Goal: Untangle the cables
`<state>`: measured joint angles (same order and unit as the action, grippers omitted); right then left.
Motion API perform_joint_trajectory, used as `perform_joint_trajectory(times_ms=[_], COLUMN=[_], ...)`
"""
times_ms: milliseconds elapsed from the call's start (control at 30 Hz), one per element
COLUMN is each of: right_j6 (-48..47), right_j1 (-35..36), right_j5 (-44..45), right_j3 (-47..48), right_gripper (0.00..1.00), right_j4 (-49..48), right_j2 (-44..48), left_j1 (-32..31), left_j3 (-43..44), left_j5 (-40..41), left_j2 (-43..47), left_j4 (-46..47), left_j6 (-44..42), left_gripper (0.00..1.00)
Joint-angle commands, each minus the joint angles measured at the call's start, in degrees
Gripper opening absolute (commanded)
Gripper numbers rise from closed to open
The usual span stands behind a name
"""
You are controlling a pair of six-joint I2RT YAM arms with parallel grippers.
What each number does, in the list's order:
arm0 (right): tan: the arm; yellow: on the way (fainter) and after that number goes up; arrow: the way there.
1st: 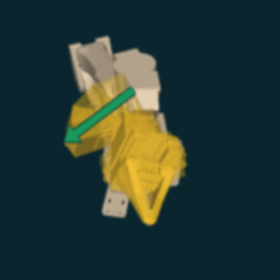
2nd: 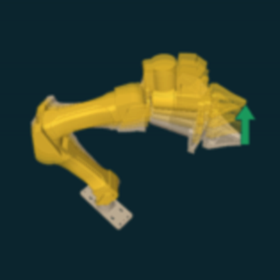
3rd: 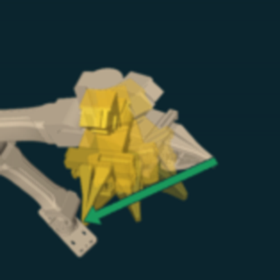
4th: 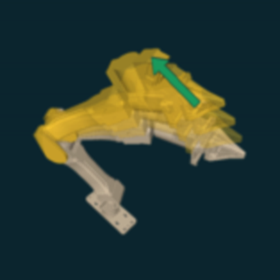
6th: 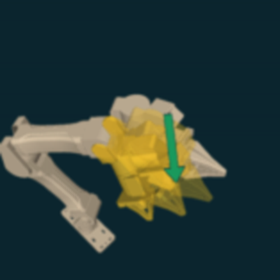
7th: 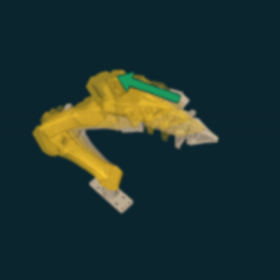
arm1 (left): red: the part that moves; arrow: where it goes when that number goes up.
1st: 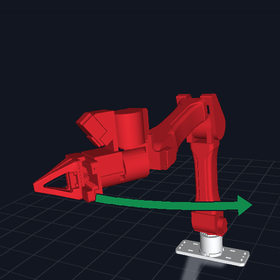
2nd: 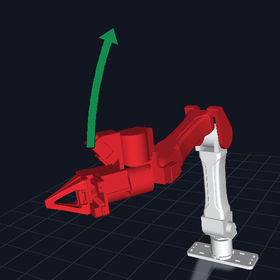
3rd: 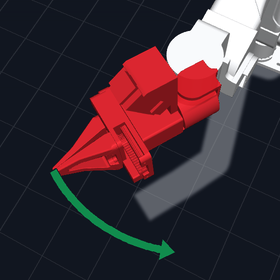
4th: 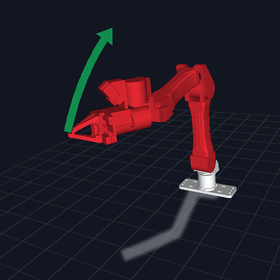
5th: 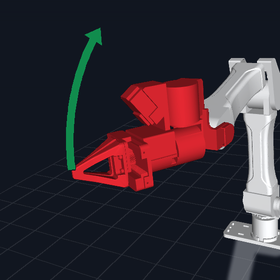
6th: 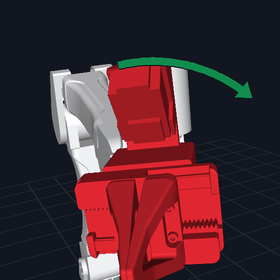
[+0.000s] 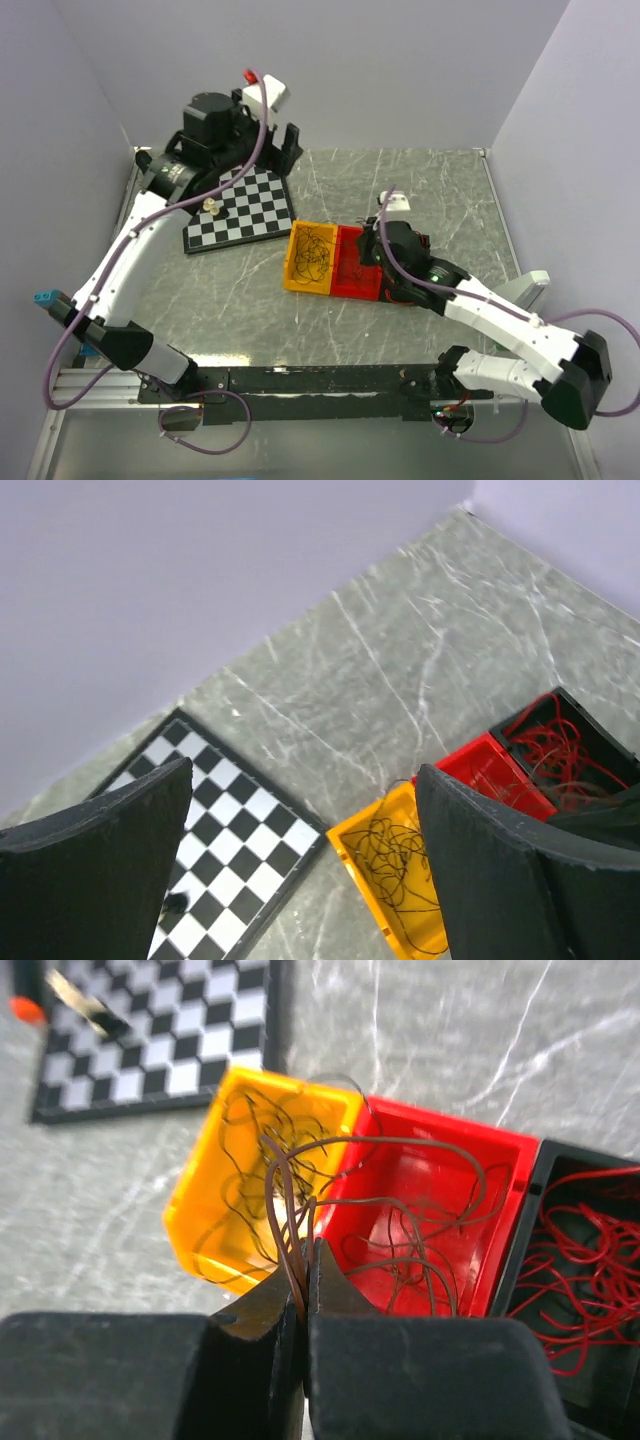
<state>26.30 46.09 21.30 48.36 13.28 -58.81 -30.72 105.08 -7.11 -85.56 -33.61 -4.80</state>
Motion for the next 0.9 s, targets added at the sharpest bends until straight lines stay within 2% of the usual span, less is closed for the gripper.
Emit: perform_joint_trajectory(times_ms=[0, 133, 267, 333, 500, 533, 567, 633, 700, 800, 867], right_j6=[0.85, 2.78, 4.19, 4.72, 5.07, 5.07, 4.99, 5.07, 5.25, 5.42, 4.73], right_j1=[-1.61, -1.88, -2.49, -3.02, -3.37, -3.46, -3.46, -3.55, -3.55, -3.55, -3.55], right_j5=[-3.54, -2.14, -1.52, -2.13, -4.95, -5.04, -5.47, -6.18, -7.06, -8.46, -10.22], right_j3=[-1.86, -3.53, -4.85, -3.89, 1.29, 2.26, 3.40, 5.16, 5.87, 7.10, 8.24], right_gripper=[0.00, 0.00, 0.00, 0.04, 0.50, 0.55, 0.65, 0.79, 0.90, 0.92, 1.00], right_j4=[-3.08, -1.16, 0.52, 1.75, 5.87, 6.93, 7.98, 10.26, 11.68, 14.49, 15.98], right_j2=[-4.55, -7.19, -9.92, -12.46, -17.04, -17.22, -17.22, -16.08, -13.72, -9.06, -5.98], left_j1=[1.36, 3.82, 5.76, 6.72, 8.13, 8.22, 8.39, 8.75, 9.27, 10.50, 10.77], left_j3=[4.69, 3.13, -1.97, -4.08, -5.32, -5.76, -6.11, -6.11, -5.68, -6.20, -6.81], left_j5=[6.57, 6.50, 5.27, 5.10, 5.52, 6.75, 6.94, 9.57, 10.71, 10.72, 11.15], left_j2=[-1.80, -0.85, 4.77, 7.59, 8.83, 8.74, 8.66, 8.04, 7.43, 7.60, 7.95], left_j4=[-10.50, -12.80, -7.37, -4.64, -4.01, -4.19, -4.27, -5.15, -6.12, -6.21, -5.77], left_j6=[1.46, 0.31, 1.72, 2.42, 4.36, 4.36, 4.45, 4.36, 4.36, 6.82, 7.17], left_gripper=[0.97, 0.97, 0.97, 0.97, 0.97, 0.97, 0.97, 0.97, 0.97, 0.97, 0.97])
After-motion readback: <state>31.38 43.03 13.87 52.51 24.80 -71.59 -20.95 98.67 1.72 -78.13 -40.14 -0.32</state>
